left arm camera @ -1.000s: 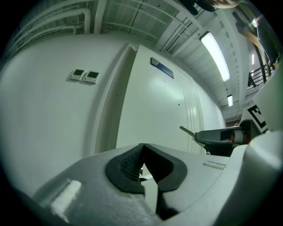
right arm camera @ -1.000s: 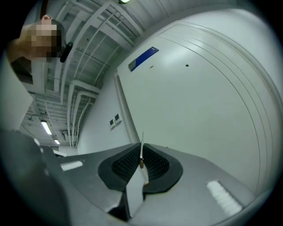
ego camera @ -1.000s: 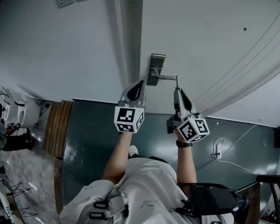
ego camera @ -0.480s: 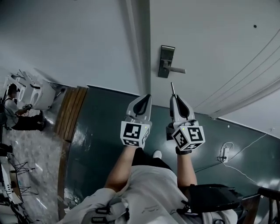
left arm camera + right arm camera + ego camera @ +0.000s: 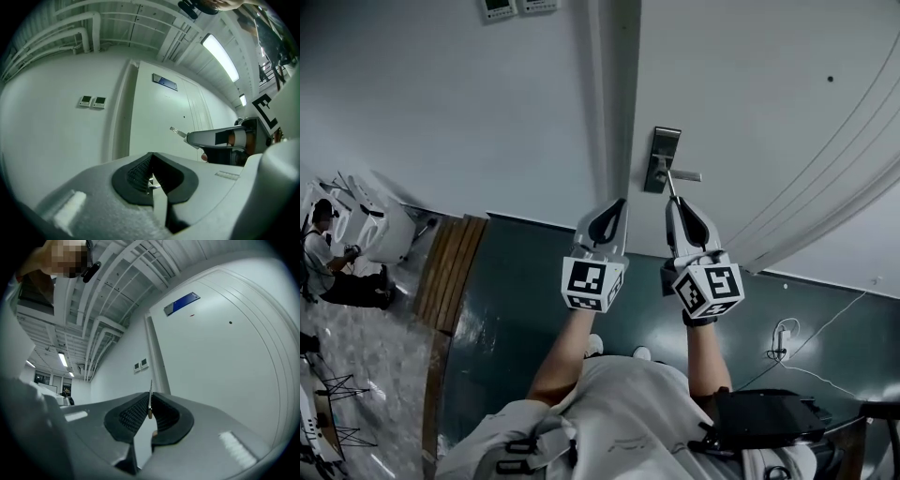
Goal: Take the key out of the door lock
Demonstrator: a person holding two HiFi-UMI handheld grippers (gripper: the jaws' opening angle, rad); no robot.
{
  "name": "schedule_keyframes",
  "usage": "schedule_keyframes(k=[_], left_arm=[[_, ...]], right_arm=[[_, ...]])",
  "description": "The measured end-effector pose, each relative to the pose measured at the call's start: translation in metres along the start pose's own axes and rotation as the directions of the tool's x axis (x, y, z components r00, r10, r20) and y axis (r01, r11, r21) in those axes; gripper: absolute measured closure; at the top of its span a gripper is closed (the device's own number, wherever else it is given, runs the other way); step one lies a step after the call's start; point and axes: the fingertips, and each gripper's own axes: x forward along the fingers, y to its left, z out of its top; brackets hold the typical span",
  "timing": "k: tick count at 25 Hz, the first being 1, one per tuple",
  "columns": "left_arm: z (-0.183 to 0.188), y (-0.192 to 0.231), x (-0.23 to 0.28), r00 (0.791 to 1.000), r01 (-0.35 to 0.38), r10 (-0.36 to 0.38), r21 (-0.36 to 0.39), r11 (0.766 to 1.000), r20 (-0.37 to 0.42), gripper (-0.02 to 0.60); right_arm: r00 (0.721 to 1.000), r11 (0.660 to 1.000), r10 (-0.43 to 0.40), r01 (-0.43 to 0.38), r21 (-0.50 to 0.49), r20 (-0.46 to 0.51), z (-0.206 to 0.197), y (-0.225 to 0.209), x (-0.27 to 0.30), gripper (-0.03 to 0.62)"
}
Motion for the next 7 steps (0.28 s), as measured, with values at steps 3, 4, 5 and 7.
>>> schedule_keyframes(k=[3,4,5,7], left_arm=[[-0.002,0.019,0.001,1.000,0.001,-0.001,-0.016,1.000,0.003,0.580],[-0.003,0.026,0.001,1.000,-0.002,0.002,-0.023,1.000,0.003,0.580],[-0.003,0.033,0.002,1.000,-0.004,0.005,-0.028,1.000,0.006,0.580],[-0.001,0.046,0.002,1.000,-0.007,0.007,-0.036,0.999,0.014,0.580]], right_arm=[[1.000,1.000,-0.002,0.002,-0.010,-0.005,-0.004,0.010,0.011,0.565],[1.000,1.000,-0.005,0.005,-0.011,-0.009,-0.006,0.012,0.016,0.565],[1.000,1.000,-0.007,0.007,-0.011,-0.012,-0.008,0.014,0.020,0.565],[1.000,1.000,-0.012,0.012,-0.011,-0.016,-0.009,0.017,0.031,0.565]])
